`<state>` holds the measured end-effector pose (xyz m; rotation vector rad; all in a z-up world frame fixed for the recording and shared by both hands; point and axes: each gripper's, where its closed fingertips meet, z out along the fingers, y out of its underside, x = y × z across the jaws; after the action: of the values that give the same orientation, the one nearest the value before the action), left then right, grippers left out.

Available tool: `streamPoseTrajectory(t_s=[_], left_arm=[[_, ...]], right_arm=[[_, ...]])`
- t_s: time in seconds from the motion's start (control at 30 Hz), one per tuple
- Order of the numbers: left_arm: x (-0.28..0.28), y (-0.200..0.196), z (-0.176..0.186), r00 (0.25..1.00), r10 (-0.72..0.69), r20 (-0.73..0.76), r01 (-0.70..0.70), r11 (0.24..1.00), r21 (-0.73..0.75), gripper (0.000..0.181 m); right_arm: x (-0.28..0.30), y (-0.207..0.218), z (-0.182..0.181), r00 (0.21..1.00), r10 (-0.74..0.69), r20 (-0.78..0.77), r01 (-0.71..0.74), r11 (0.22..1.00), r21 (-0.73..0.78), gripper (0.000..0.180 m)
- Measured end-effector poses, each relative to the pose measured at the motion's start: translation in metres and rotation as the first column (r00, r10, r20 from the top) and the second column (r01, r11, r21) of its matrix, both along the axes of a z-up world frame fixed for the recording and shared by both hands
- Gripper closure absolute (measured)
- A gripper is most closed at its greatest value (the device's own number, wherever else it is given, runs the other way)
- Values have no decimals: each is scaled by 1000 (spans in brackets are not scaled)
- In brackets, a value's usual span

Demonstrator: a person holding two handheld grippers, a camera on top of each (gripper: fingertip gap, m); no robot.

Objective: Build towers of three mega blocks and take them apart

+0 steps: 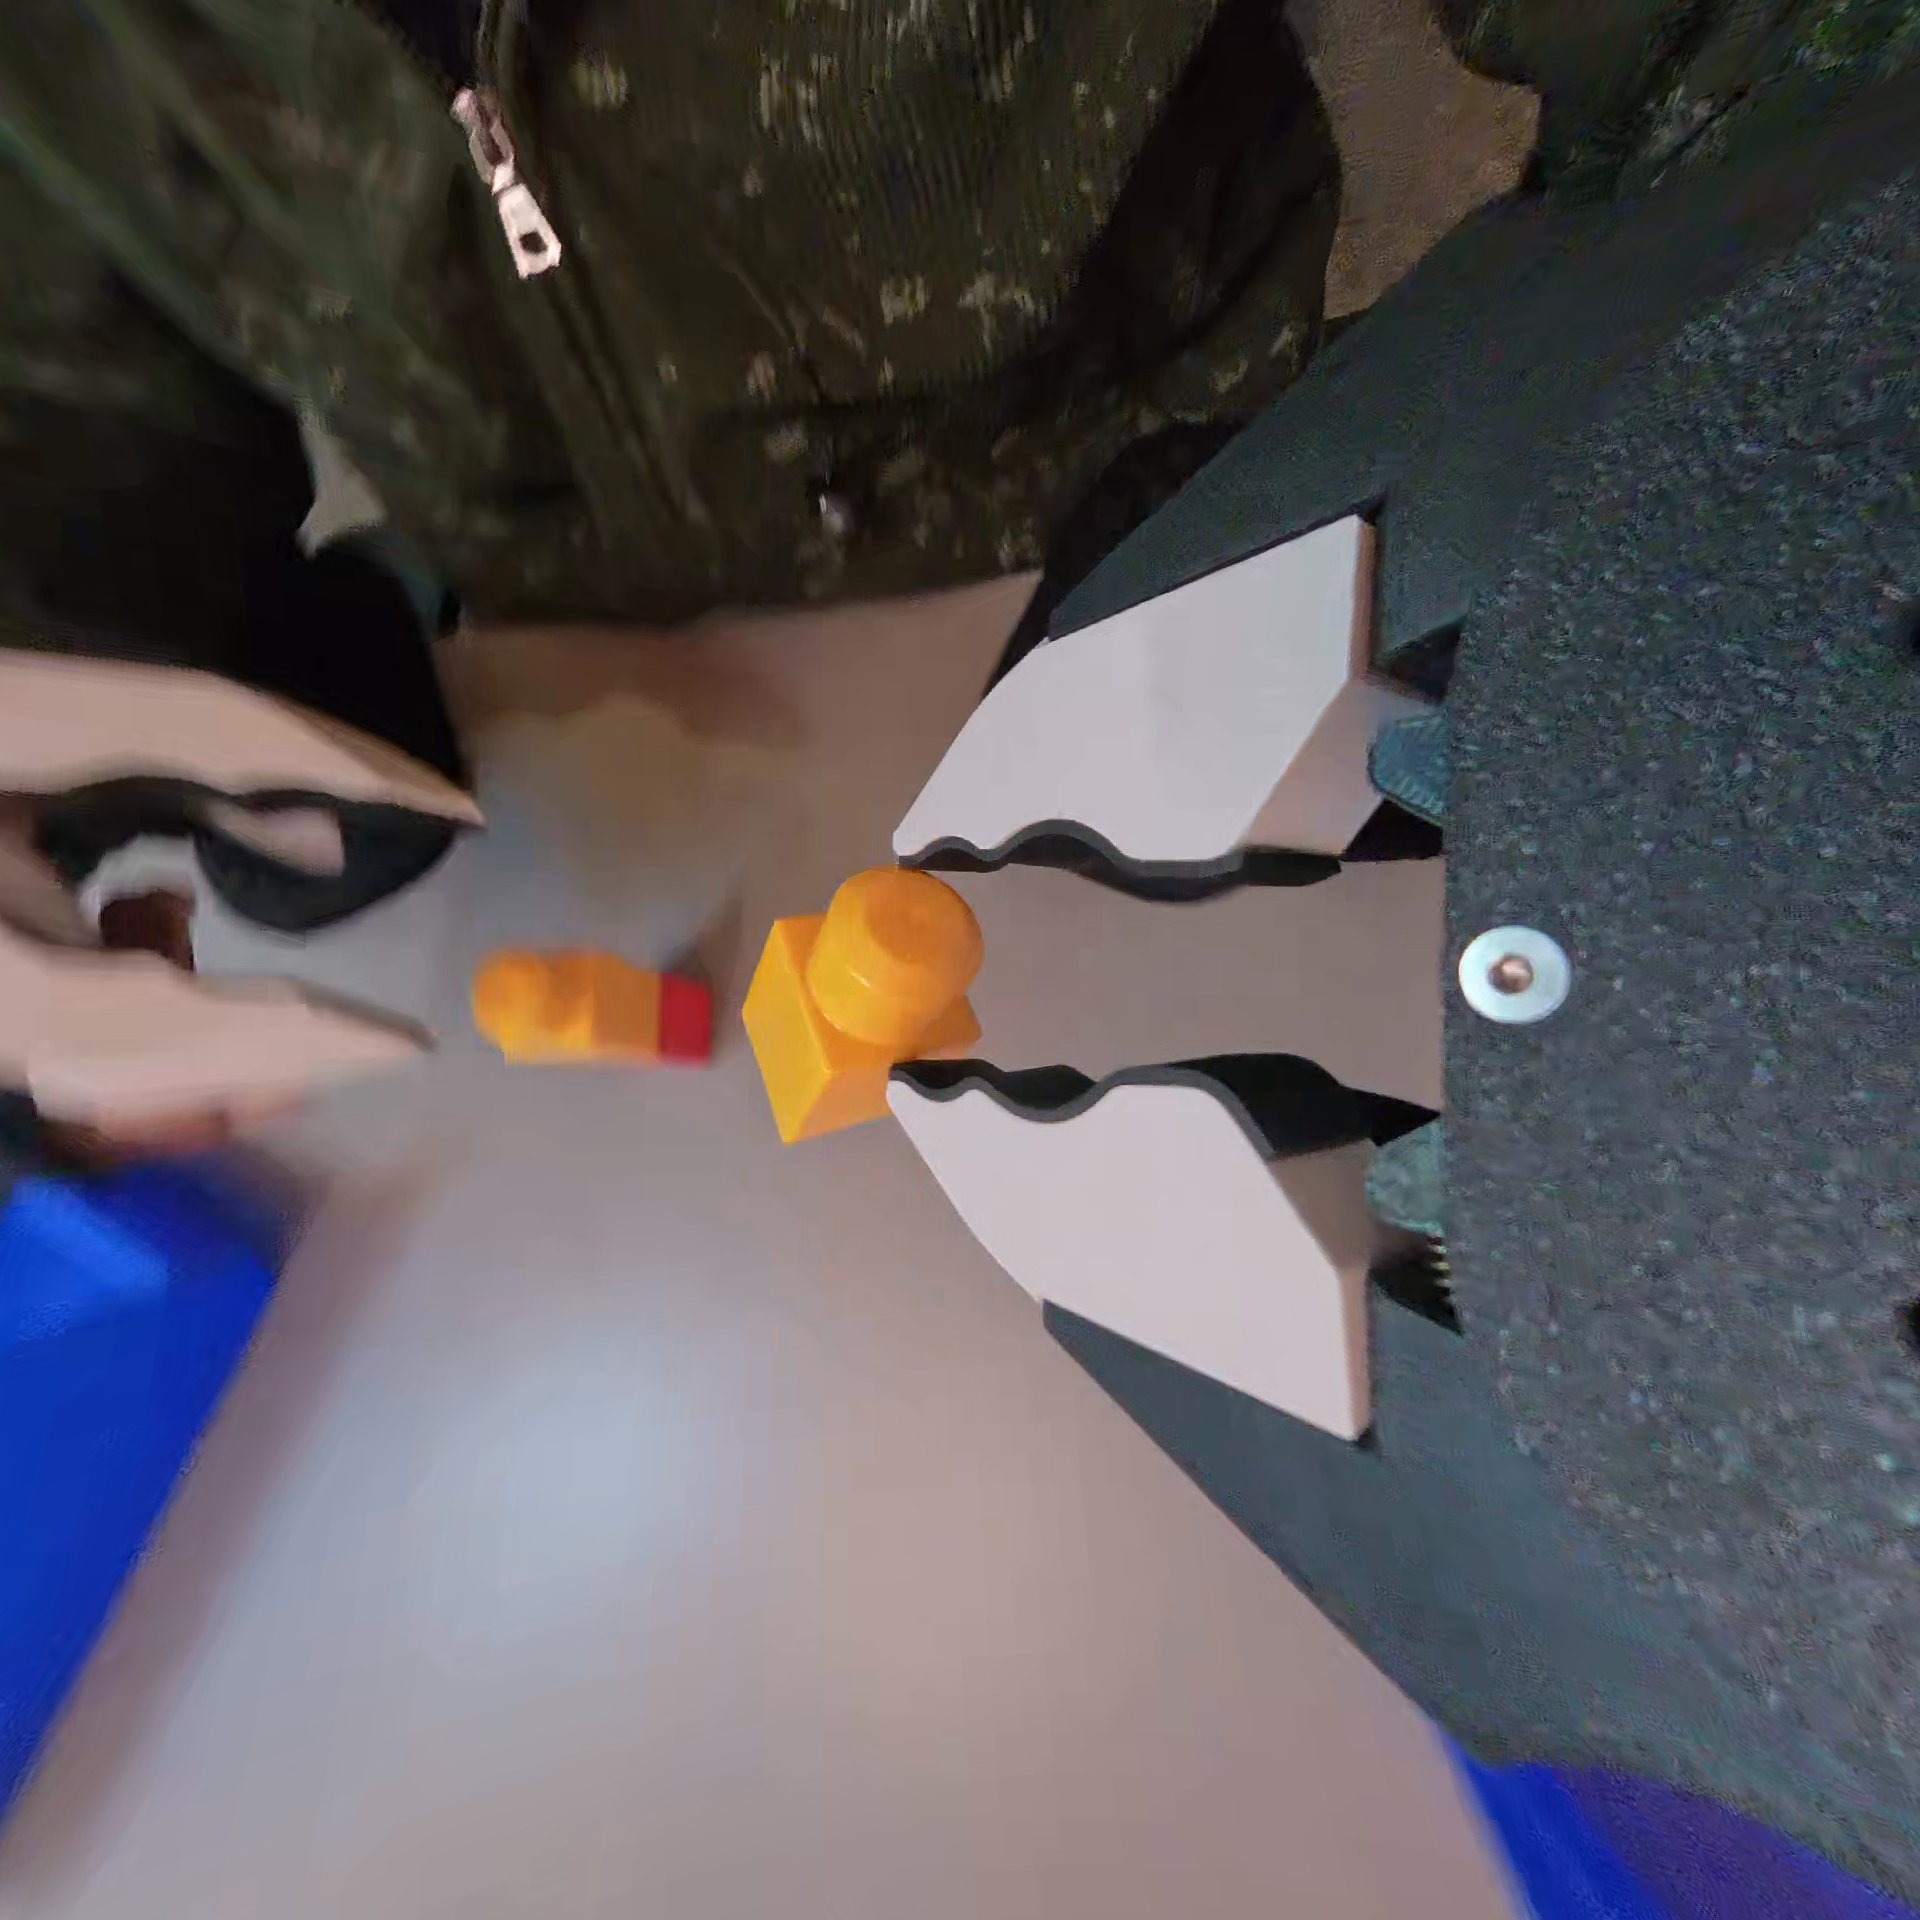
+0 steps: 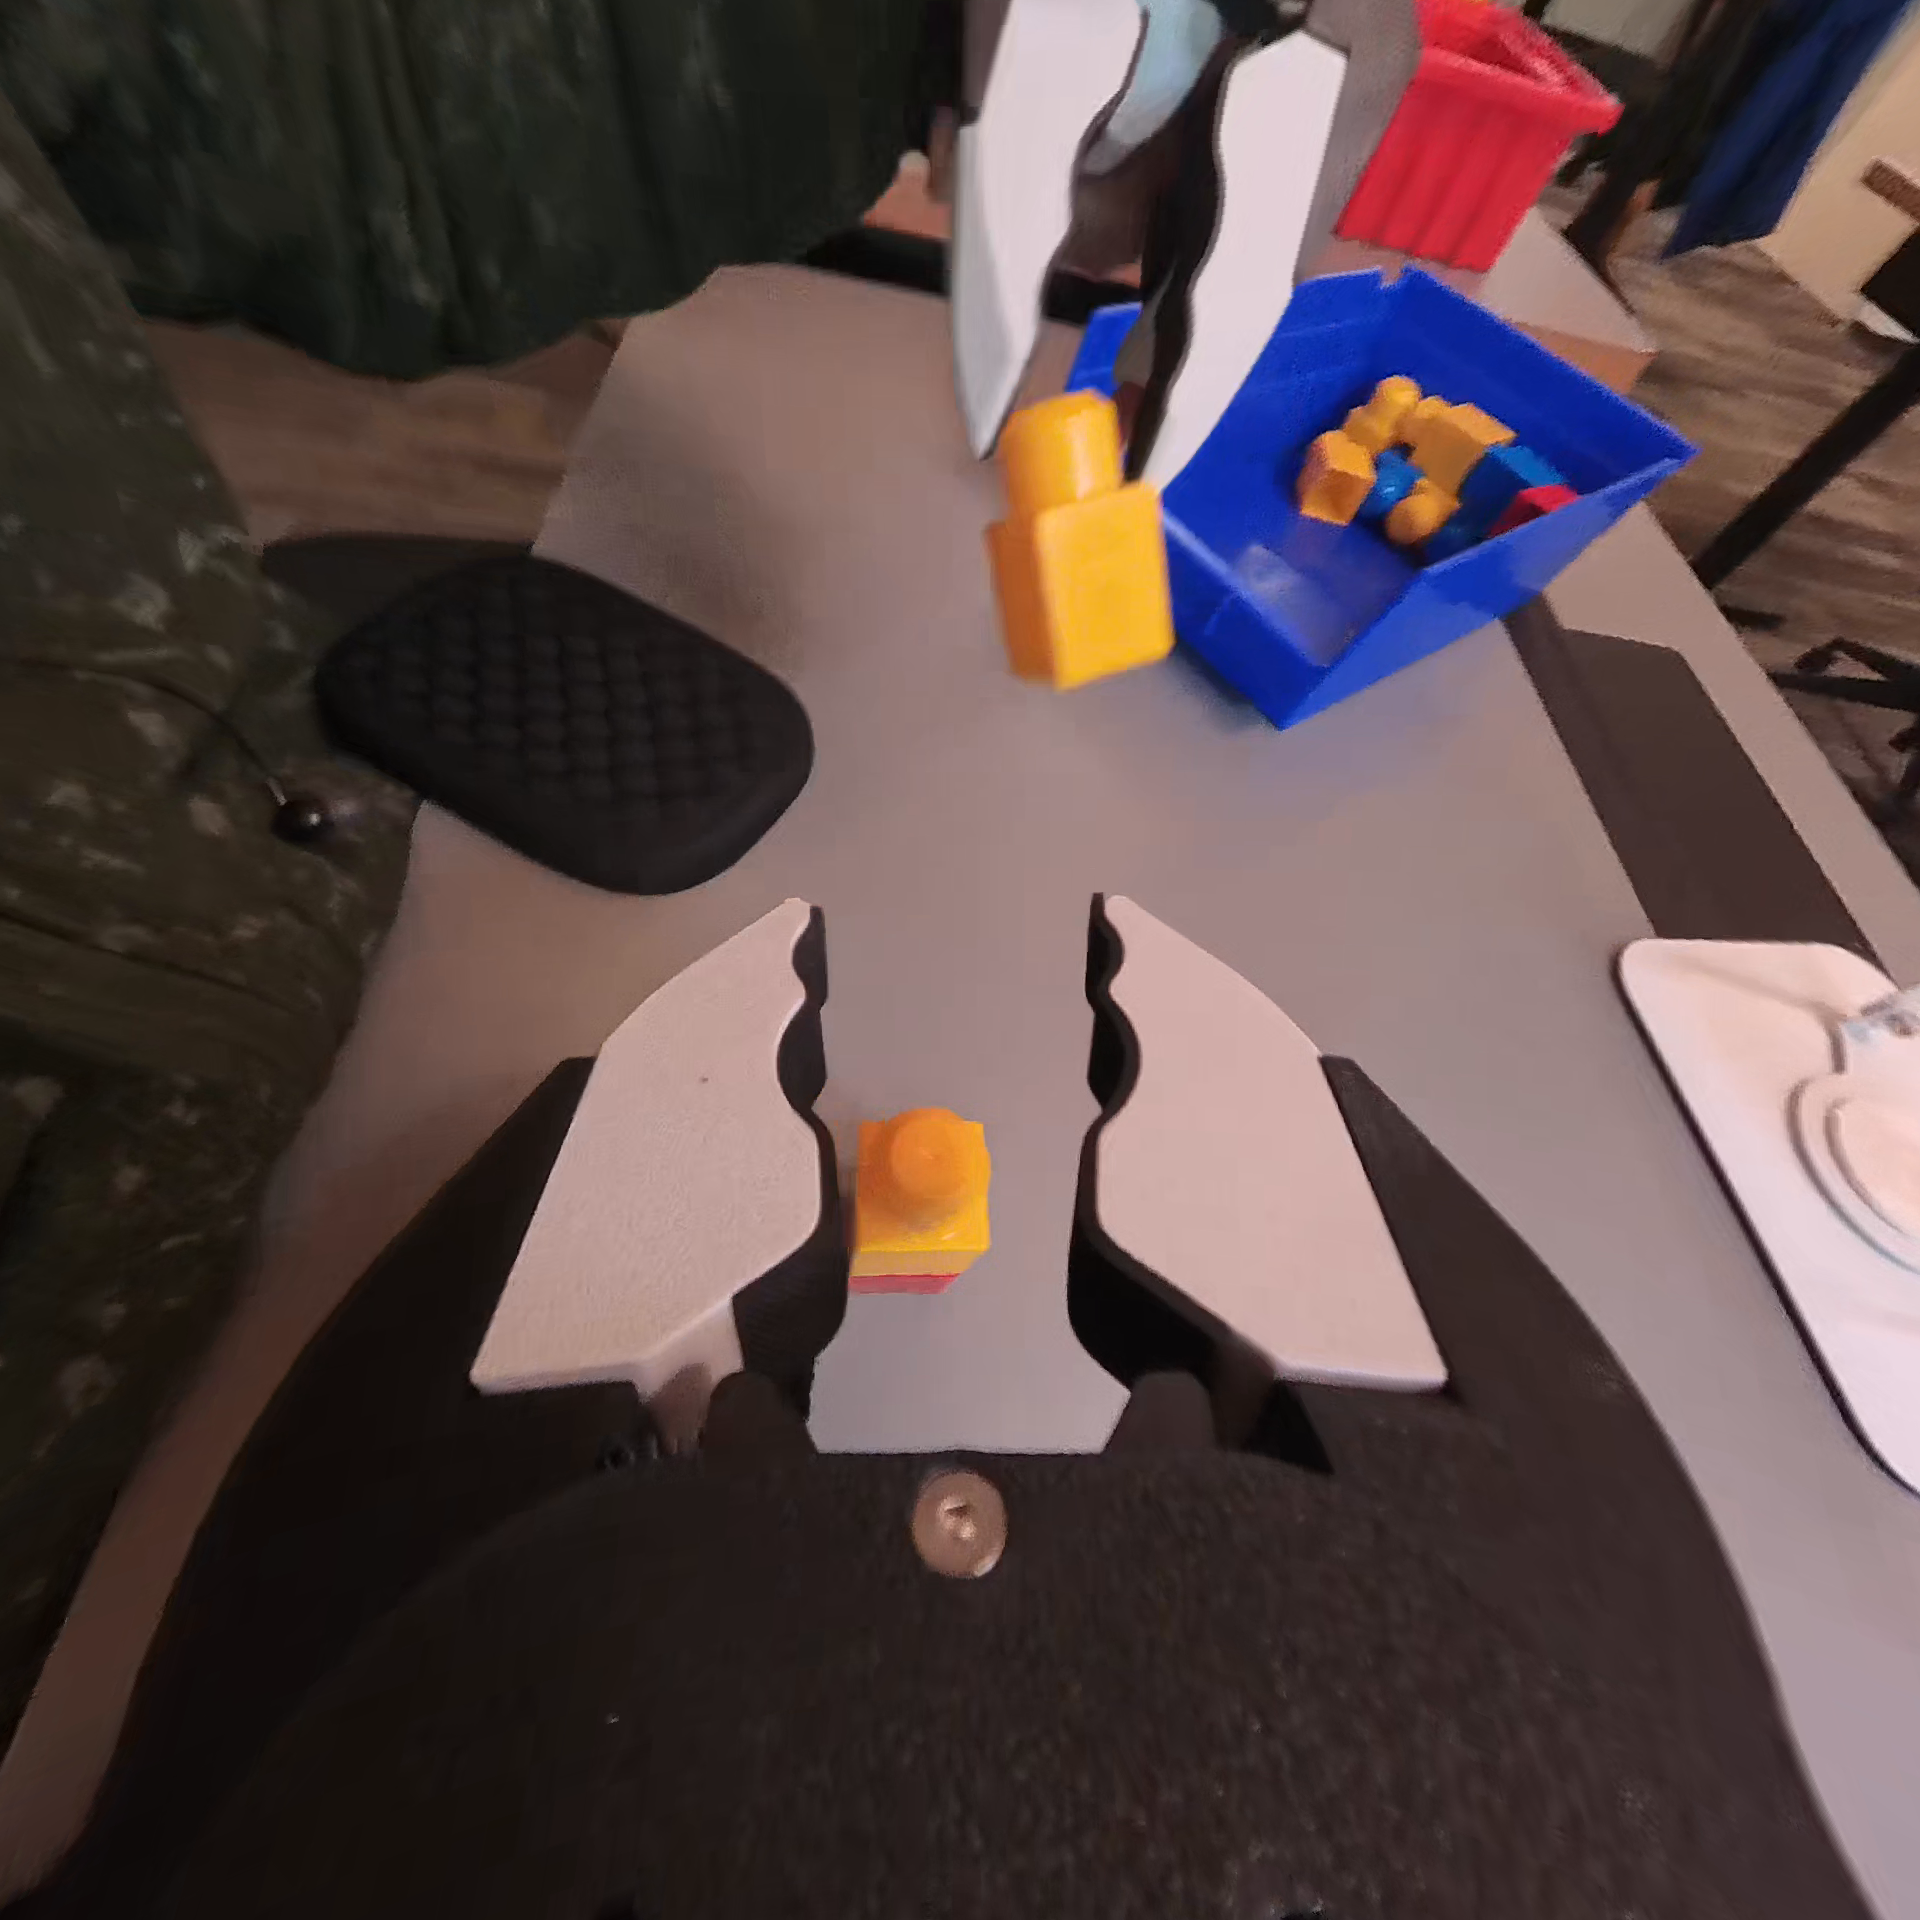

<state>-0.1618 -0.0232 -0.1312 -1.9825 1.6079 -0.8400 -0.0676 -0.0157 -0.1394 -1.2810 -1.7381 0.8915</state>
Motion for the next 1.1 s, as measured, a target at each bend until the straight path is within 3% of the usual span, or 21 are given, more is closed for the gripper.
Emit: streamPoseTrajectory(t_s=[0.17, 0.2, 0.23, 0.27, 0.37, 0.47, 0.57, 0.67, 0.87, 0.93, 0.97, 1.1], left_arm=[[77, -35, -14, 991, -135, -17, 135, 991, 22, 146], [88, -37, -11, 991, -131, 4, 131, 991, 20, 146], [95, -36, -8, 993, -120, 12, 119, 993, 22, 147], [98, -35, -5, 994, -108, 16, 107, 994, 32, 147], [108, -20, 22, 977, -50, 209, 20, 990, 141, 149], [108, 5, 27, 922, 45, 385, -148, 959, 243, 130], [112, 13, -26, 932, 108, 346, -186, 961, 203, 109], [123, 10, -86, 956, 139, 260, -180, 973, 142, 99], [148, 17, -127, 963, 171, 206, -214, 954, 211, 109], [148, 20, -135, 974, 162, 158, -200, 943, 265, 135], [148, 20, -134, 977, 150, 152, -190, 938, 291, 144], [147, 13, -112, 967, 145, 210, -195, 952, 238, 144]], right_arm=[[-9, -33, -18, 988, 106, 111, -110, 994, 31, 115], [-9, -36, -22, 985, 106, 139, -114, 992, 48, 122], [-8, -37, -24, 982, 111, 151, -122, 990, 66, 141], [-6, -37, -23, 984, 110, 140, -122, 989, 79, 142], [5, -25, 0, 997, 77, 25, -78, 996, 32, 143], [20, 4, 37, 982, -34, -185, 29, 999, -29, 143], [37, 29, 69, 918, -142, -371, 101, 987, -129, 143], [49, 41, 87, 850, -193, -490, 111, 975, -191, 142], [52, 40, 93, 830, -187, -526, 89, 974, -207, 143], [52, 38, 92, 832, -183, -524, 86, 975, -205, 142], [51, 37, 92, 833, -180, -523, 81, 975, -207, 142], [47, 30, 83, 861, -154, -485, 57, 976, -209, 143]])
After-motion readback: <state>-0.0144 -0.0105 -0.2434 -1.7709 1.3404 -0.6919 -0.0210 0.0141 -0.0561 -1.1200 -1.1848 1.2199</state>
